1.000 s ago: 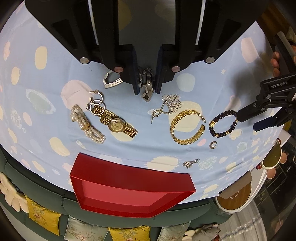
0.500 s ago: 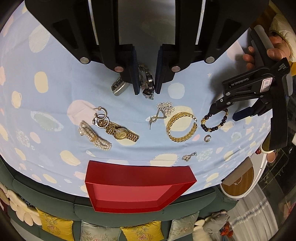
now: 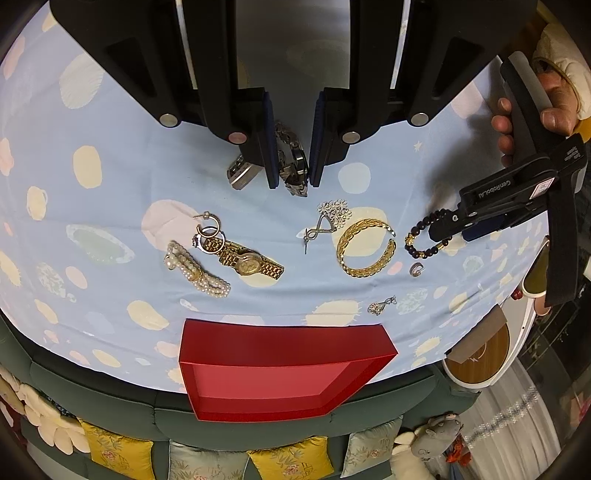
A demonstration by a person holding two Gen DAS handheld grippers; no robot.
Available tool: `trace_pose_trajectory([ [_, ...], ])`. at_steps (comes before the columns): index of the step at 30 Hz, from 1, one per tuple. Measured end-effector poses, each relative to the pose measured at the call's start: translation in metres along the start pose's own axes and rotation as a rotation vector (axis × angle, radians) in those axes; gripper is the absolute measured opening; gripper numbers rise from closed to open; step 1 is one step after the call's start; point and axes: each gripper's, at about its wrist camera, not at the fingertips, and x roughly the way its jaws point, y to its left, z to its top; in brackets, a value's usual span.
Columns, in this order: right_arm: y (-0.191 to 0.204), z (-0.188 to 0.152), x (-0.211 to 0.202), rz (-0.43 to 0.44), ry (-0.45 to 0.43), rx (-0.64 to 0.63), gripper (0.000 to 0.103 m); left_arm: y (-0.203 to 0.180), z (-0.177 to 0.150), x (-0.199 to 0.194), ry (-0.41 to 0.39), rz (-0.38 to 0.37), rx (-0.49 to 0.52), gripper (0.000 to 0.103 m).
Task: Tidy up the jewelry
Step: 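Close the left gripper on the black bead bracelet while the right gripper holds the silver watch, then lift the bead bracelet with the left gripper while the right gripper carries the watch toward the red box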
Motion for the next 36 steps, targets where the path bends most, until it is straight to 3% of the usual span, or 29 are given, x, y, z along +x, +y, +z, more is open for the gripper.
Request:
trace_pose_trajectory([
  [1, 0.0, 0.0, 0.0, -0.001, -0.001, 0.0, 0.016, 0.0, 0.0, 0.0, -0.005, 0.01, 0.007, 0.071],
  [8, 0.003, 0.0, 0.0, -0.005, 0.0, -0.007, 0.016, -0.009, -0.003, 0.001, -0.03, 0.051, 0.087, 0.034],
  [10, 0.004, -0.001, 0.0, -0.006, -0.001, -0.011, 0.016, -0.009, -0.003, 0.0, -0.035, 0.045, 0.092, 0.015],
  [12, 0.005, -0.001, -0.001, -0.006, -0.004, -0.013, 0.016, -0.006, -0.002, 0.0, -0.029, 0.022, 0.085, 0.005],
  [17, 0.006, 0.0, -0.002, -0.006, -0.011, -0.014, 0.016, -0.01, -0.003, -0.006, -0.03, -0.004, 0.097, 0.005],
  [22, 0.013, 0.004, -0.016, 0.002, -0.046, -0.024, 0.016, -0.018, 0.006, -0.04, -0.094, -0.073, 0.106, 0.005],
  [25, 0.016, 0.013, -0.037, 0.024, -0.097, -0.023, 0.007, -0.027, 0.017, -0.071, -0.142, -0.137, 0.121, 0.005],
  [28, 0.015, 0.03, -0.065, 0.036, -0.175, -0.012, 0.006, -0.037, 0.035, -0.105, -0.214, -0.182, 0.151, 0.005],
  [32, 0.007, 0.05, -0.092, 0.028, -0.265, 0.007, 0.004, -0.044, 0.059, -0.135, -0.304, -0.182, 0.187, 0.005],
  [36, 0.0, 0.046, -0.077, 0.073, -0.199, 0.01, 0.012, -0.035, 0.065, -0.136, -0.325, -0.179, 0.173, 0.005],
])
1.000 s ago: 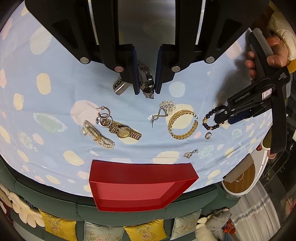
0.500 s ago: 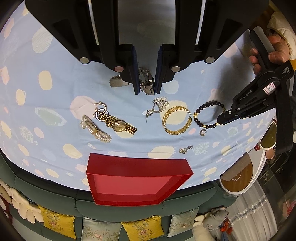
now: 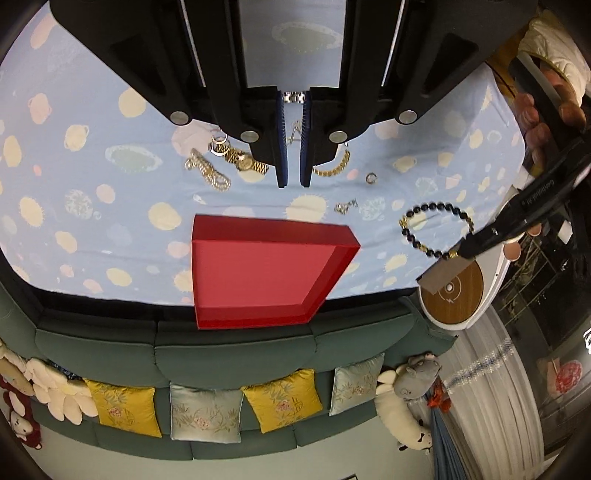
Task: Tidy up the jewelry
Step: 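Lift the bead bracelet with the left gripper while the right gripper carries the watch toward the red box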
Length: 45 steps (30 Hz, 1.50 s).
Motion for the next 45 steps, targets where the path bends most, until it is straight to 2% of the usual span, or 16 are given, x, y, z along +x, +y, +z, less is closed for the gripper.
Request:
trace_pose_trajectory([
  [2, 0.007, -0.017, 0.015, -0.003, 0.069, -0.047, 0.023, 0.007, -0.011, 0.004, 0.021, 0.004, -0.019, 0.005],
  [4, 0.019, -0.036, 0.029, -0.001, 0.127, -0.12, 0.039, 0.015, -0.023, 0.013, 0.066, 0.006, -0.031, 0.005],
  [5, 0.026, -0.044, 0.036, -0.003, 0.148, -0.158, 0.041, 0.018, -0.029, 0.017, 0.092, 0.01, -0.035, 0.005],
  [11, 0.052, -0.074, 0.068, -0.029, 0.214, -0.404, 0.042, 0.028, -0.046, 0.022, 0.134, 0.011, -0.04, 0.005],
  [18, 0.048, -0.082, 0.088, -0.013, 0.257, -0.504, 0.042, 0.032, -0.056, 0.027, 0.164, 0.003, -0.033, 0.005],
  [21, 0.046, -0.079, 0.091, 0.001, 0.264, -0.494, 0.041, 0.031, -0.059, 0.03, 0.181, -0.004, -0.031, 0.005],
  [22, 0.045, -0.078, 0.092, 0.006, 0.268, -0.478, 0.036, 0.03, -0.059, 0.031, 0.184, -0.005, -0.029, 0.005],
  [27, 0.04, -0.073, 0.093, -0.002, 0.269, -0.437, 0.03, 0.026, -0.061, 0.034, 0.193, -0.011, -0.02, 0.005],
  [34, 0.029, -0.07, 0.086, 0.028, 0.269, -0.328, 0.028, 0.022, -0.062, 0.04, 0.202, -0.009, -0.014, 0.005],
  [45, 0.015, -0.049, 0.058, 0.048, 0.165, -0.209, 0.028, 0.011, -0.061, 0.047, 0.21, -0.027, 0.003, 0.005],
])
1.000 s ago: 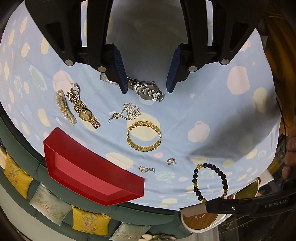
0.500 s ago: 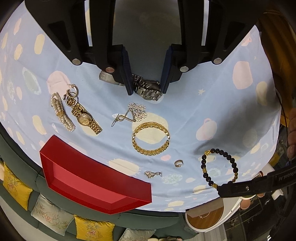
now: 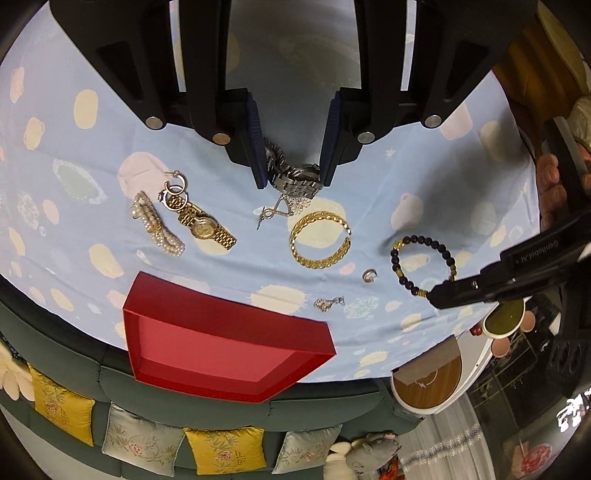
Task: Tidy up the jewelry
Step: 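Lift the bead bracelet with the left gripper while the right gripper carries the watch toward the red box, then open the right gripper over the red box while the left gripper releases the bead bracelet there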
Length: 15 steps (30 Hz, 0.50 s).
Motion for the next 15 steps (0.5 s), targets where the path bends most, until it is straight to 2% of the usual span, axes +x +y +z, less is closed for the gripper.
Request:
trace_pose_trajectory([
  [6, -0.016, 0.031, -0.036, -0.014, -0.113, 0.088, 0.028, -0.007, 0.028, -0.007, -0.03, -0.052, -0.002, 0.005],
  [8, -0.024, 0.051, -0.052, -0.013, -0.165, 0.124, 0.028, -0.009, 0.049, -0.009, -0.053, -0.069, 0.002, 0.005],
  [10, -0.034, 0.076, -0.063, -0.024, -0.209, 0.138, 0.028, -0.014, 0.073, -0.008, -0.085, -0.054, 0.039, 0.005],
  [12, -0.049, 0.104, -0.066, -0.021, -0.231, 0.16, 0.028, -0.021, 0.1, -0.001, -0.112, -0.024, 0.084, 0.005],
  [15, -0.07, 0.145, -0.055, -0.026, -0.247, 0.187, 0.028, -0.022, 0.139, 0.021, -0.117, -0.024, 0.09, 0.005],
])
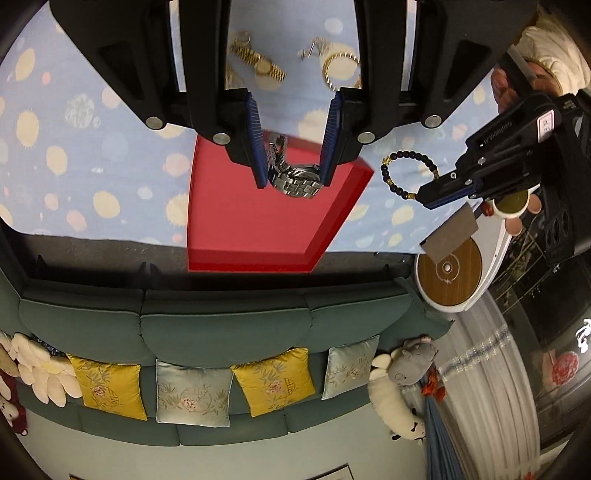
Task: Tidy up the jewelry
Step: 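Open the right gripper over the red box while the left gripper releases the bead bracelet there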
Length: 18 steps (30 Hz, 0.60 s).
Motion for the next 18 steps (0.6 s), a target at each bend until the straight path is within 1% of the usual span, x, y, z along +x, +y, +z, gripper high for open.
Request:
trace_pose_trajectory([
  [2, -0.009, 0.023, 0.021, -0.006, 0.001, 0.021, 0.028, 0.005, 0.019, 0.022, 0.004, -0.004, -0.018, 0.005],
  [4, -0.019, 0.042, 0.043, -0.017, -0.003, 0.038, 0.028, 0.01, 0.035, 0.045, 0.011, -0.024, -0.043, 0.005],
  [8, -0.042, 0.066, 0.091, -0.044, 0.024, 0.071, 0.028, 0.017, 0.059, 0.099, 0.048, 0.005, -0.054, 0.005],
  [11, -0.059, 0.073, 0.124, -0.062, 0.045, 0.101, 0.028, 0.019, 0.065, 0.136, 0.072, 0.049, -0.041, 0.005],
  [14, -0.074, 0.073, 0.151, -0.083, 0.066, 0.129, 0.028, 0.023, 0.067, 0.168, 0.123, 0.08, -0.041, 0.006],
  [16, -0.081, 0.073, 0.164, -0.091, 0.072, 0.137, 0.029, 0.03, 0.066, 0.187, 0.158, 0.094, -0.061, 0.006],
  [17, -0.082, 0.072, 0.168, -0.092, 0.066, 0.137, 0.029, 0.033, 0.066, 0.193, 0.163, 0.103, -0.074, 0.007],
  [18, -0.083, 0.073, 0.17, -0.092, 0.061, 0.135, 0.029, 0.037, 0.065, 0.198, 0.161, 0.115, -0.087, 0.011],
])
